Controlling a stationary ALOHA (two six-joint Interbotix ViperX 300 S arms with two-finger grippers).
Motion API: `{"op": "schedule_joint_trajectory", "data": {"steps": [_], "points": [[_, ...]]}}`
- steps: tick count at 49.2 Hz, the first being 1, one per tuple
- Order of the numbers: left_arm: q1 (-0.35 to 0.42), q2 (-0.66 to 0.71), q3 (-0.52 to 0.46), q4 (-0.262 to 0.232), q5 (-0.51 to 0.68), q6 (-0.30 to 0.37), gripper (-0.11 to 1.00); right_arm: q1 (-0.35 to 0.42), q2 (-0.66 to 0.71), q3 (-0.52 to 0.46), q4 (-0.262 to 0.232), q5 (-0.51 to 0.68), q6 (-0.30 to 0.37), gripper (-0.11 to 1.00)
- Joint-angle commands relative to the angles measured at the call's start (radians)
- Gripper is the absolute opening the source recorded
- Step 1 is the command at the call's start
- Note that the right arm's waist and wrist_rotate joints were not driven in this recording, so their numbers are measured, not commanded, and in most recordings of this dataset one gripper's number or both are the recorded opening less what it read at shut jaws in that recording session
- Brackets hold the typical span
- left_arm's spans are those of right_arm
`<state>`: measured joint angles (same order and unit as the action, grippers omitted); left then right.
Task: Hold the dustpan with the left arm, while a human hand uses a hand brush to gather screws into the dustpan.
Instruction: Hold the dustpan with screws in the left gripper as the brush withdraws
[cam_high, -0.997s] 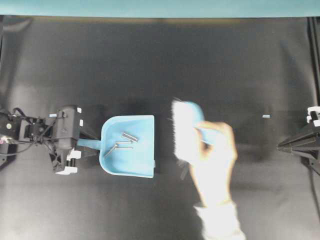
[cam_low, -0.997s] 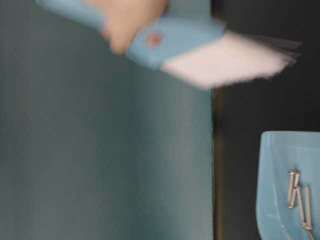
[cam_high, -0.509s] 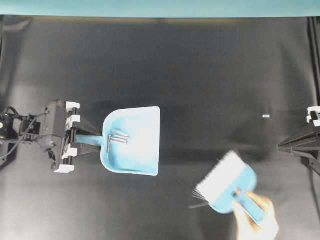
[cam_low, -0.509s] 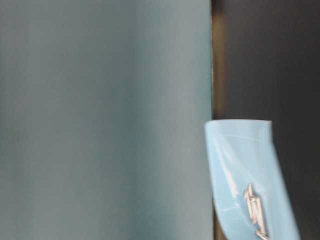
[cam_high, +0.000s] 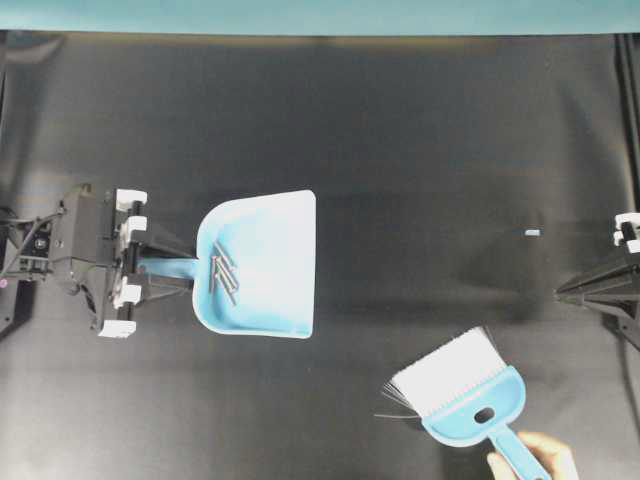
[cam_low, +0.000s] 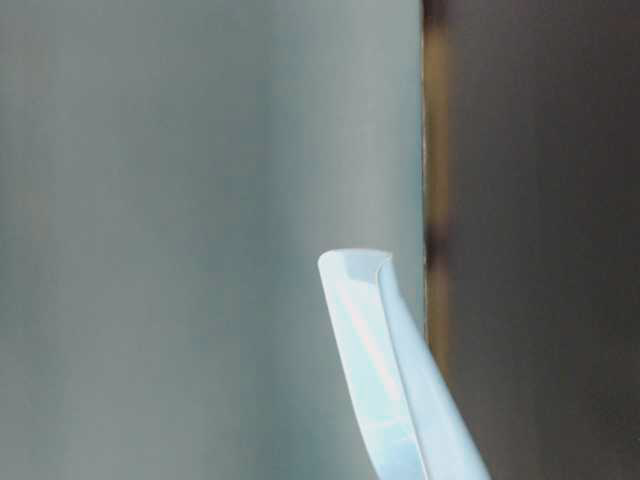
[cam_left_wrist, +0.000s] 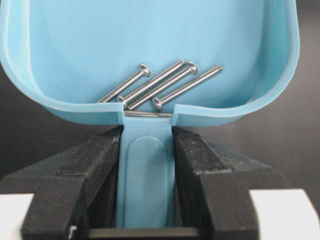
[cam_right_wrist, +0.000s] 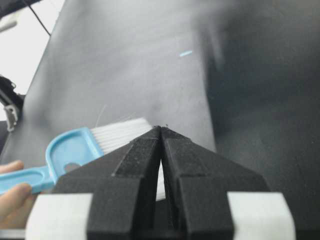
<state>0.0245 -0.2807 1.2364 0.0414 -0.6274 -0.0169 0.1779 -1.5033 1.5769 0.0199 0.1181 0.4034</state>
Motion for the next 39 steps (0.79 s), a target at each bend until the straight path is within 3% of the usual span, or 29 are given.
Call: {"op": "schedule_joint_trajectory", "data": {"steps": [1,39], "points": [[0.003,-0.011,-0.008,0.003,0.006,-0.006,0.3,0.0,0.005,-0.005,-0.002,-0.005,0.0,0.0],[0.0,-0.011,-0.012,0.003,0.048,-0.021,0.3,0.0,0.005,-0.005,0.0,-0.005,0.0,0.0]]}}
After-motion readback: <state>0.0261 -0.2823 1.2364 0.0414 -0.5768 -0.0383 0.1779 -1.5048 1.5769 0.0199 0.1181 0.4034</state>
